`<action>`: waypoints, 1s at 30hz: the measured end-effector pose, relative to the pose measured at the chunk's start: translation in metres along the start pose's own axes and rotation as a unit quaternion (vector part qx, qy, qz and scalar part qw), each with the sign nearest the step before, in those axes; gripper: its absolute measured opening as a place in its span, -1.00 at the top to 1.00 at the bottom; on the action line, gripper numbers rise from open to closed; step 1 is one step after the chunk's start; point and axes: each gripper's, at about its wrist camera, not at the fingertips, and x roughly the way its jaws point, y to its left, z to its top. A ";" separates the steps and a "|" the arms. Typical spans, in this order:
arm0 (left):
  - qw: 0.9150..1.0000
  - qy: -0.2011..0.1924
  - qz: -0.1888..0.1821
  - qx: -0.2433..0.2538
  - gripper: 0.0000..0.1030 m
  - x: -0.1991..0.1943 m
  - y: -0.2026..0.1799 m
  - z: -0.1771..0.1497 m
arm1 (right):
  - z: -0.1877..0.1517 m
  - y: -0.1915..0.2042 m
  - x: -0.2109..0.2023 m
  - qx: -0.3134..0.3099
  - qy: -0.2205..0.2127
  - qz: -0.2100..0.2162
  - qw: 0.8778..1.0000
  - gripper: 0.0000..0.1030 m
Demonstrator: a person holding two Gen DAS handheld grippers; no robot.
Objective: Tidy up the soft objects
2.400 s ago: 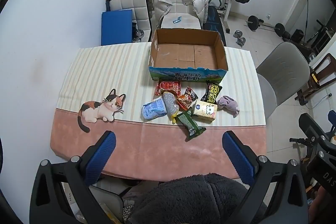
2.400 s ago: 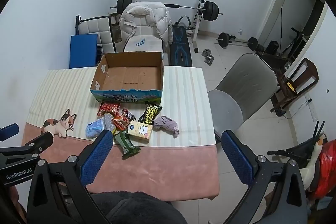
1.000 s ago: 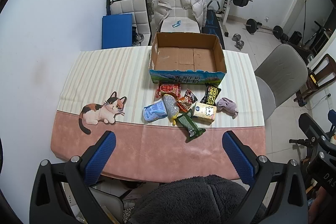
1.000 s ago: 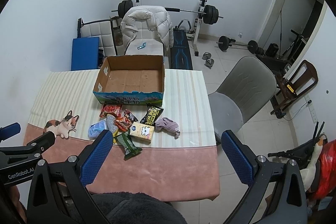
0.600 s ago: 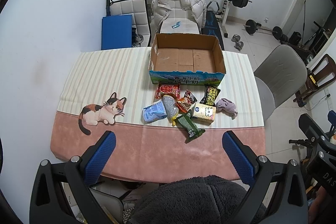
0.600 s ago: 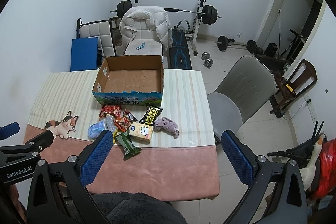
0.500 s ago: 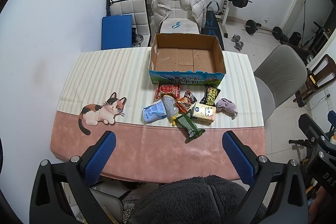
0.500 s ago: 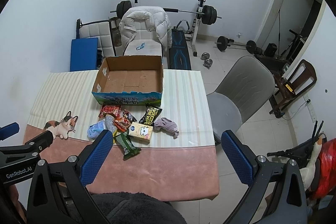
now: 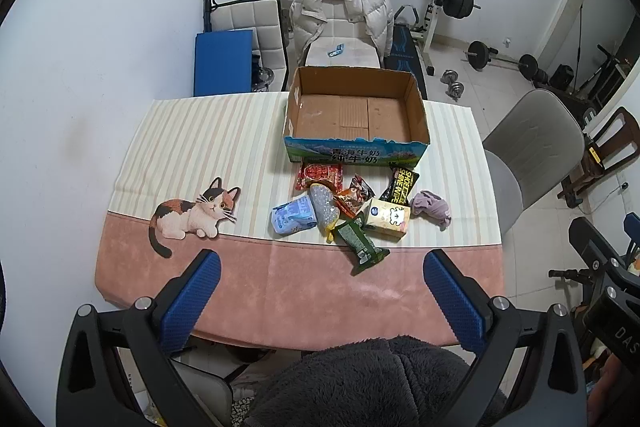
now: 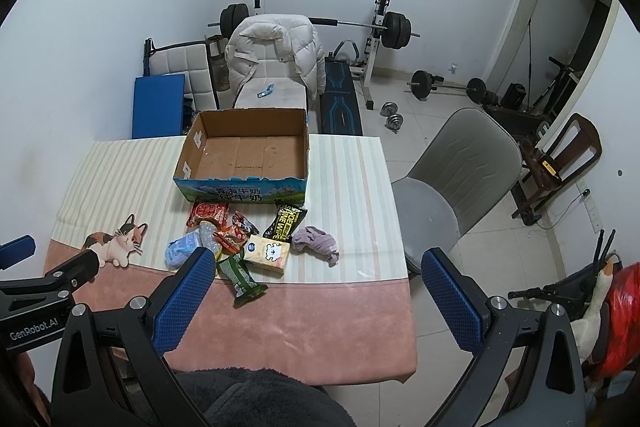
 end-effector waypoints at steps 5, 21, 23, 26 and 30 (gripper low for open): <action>1.000 0.000 -0.001 0.000 -1.00 0.000 0.000 -0.001 | 0.000 0.000 0.001 0.000 -0.001 0.000 1.000 -1.00; 0.990 0.110 -0.004 -0.087 -1.00 0.133 0.029 0.007 | 0.001 0.009 0.117 -0.081 0.043 0.029 0.995 -1.00; 0.985 0.141 -0.006 -0.104 -1.00 0.170 0.032 0.002 | -0.002 0.020 0.162 -0.123 0.067 0.045 0.989 -1.00; 0.975 0.182 -0.020 -0.127 -0.90 0.223 0.036 -0.010 | -0.010 0.041 0.231 -0.184 0.110 0.073 0.974 -1.00; 0.960 0.230 -0.042 -0.155 -0.71 0.290 0.032 -0.024 | -0.028 0.076 0.326 -0.264 0.171 0.101 0.944 -0.90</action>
